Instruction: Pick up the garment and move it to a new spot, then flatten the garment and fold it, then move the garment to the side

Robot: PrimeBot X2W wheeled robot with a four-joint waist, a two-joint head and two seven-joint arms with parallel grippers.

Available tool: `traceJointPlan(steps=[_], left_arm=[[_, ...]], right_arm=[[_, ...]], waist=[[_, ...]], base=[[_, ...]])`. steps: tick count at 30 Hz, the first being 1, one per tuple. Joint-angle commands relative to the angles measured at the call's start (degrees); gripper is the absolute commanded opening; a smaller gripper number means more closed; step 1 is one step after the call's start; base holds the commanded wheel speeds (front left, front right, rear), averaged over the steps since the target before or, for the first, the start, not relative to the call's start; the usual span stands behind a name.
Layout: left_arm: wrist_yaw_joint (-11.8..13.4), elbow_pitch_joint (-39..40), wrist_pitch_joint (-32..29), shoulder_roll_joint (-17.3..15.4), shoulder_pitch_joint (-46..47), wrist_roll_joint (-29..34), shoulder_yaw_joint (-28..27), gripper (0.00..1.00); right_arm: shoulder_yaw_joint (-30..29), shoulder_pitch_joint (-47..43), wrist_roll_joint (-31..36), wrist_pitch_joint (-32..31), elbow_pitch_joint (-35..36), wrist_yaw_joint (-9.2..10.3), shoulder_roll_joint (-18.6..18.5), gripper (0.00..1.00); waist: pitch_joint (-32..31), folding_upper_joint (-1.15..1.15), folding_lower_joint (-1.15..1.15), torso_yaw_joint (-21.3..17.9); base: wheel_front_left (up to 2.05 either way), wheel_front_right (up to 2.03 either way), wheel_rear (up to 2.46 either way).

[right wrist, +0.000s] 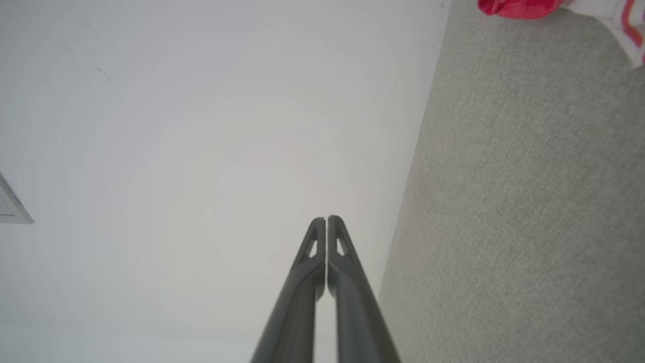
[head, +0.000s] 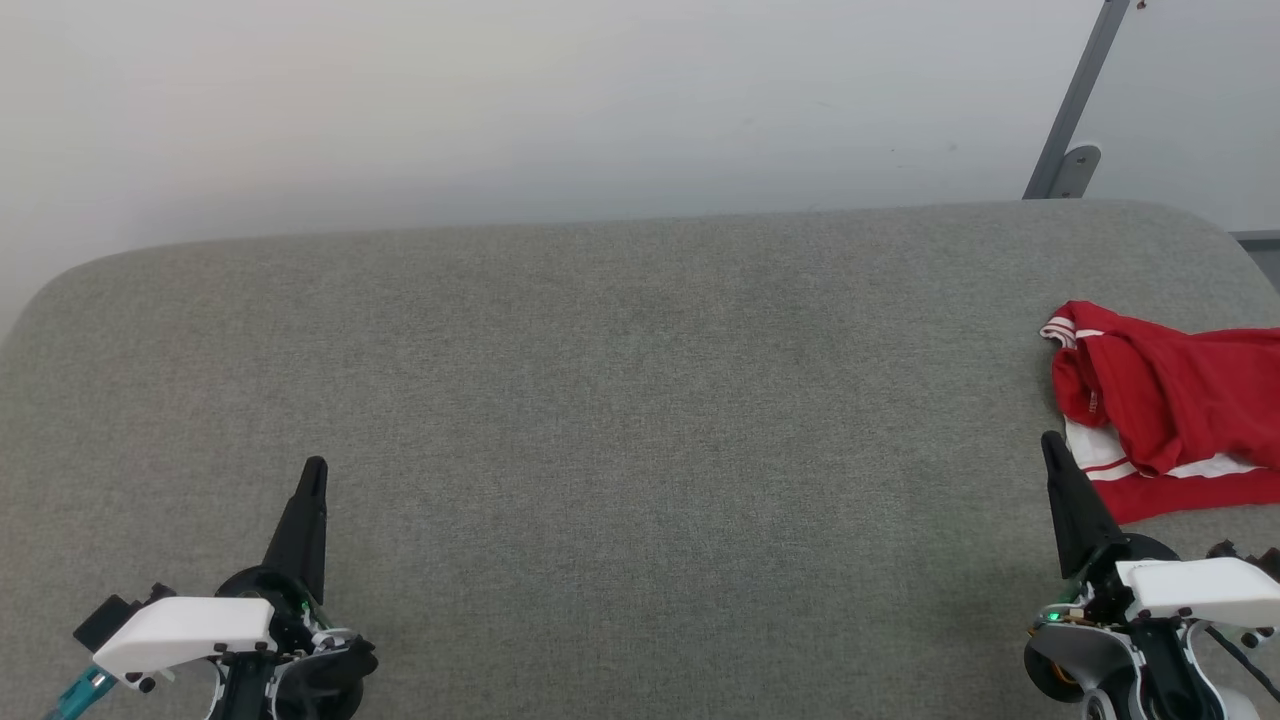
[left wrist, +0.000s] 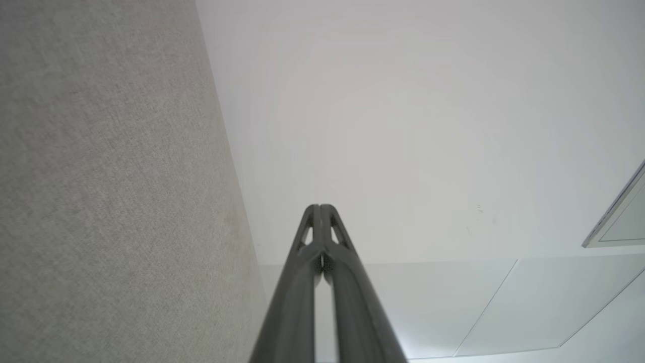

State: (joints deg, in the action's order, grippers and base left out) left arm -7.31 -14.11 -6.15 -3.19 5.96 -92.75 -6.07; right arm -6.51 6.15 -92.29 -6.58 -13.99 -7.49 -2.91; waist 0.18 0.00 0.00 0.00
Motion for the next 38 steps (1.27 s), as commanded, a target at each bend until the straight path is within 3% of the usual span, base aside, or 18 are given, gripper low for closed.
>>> traceJointPlan(steps=[1, 38], left_arm=[[-0.31, 0.0, -0.37, 0.12, 0.65, 0.11, -0.28, 0.0], [-0.31, 0.0, -0.46, 0.23, 0.68, 0.29, -0.42, 0.0]], right_arm=[[-0.08, 0.31, -0.22, -0.14, -0.11, 0.0, 0.08, 0.0], [-0.07, 0.31, -0.23, -0.13, -0.11, 0.0, 0.08, 0.0]], waist=[[0.0, 0.0, 0.0, 0.0], [0.0, 0.0, 0.0, 0.0]], base=[[0.0, 0.0, 0.0], [0.0, 0.0, 0.0]])
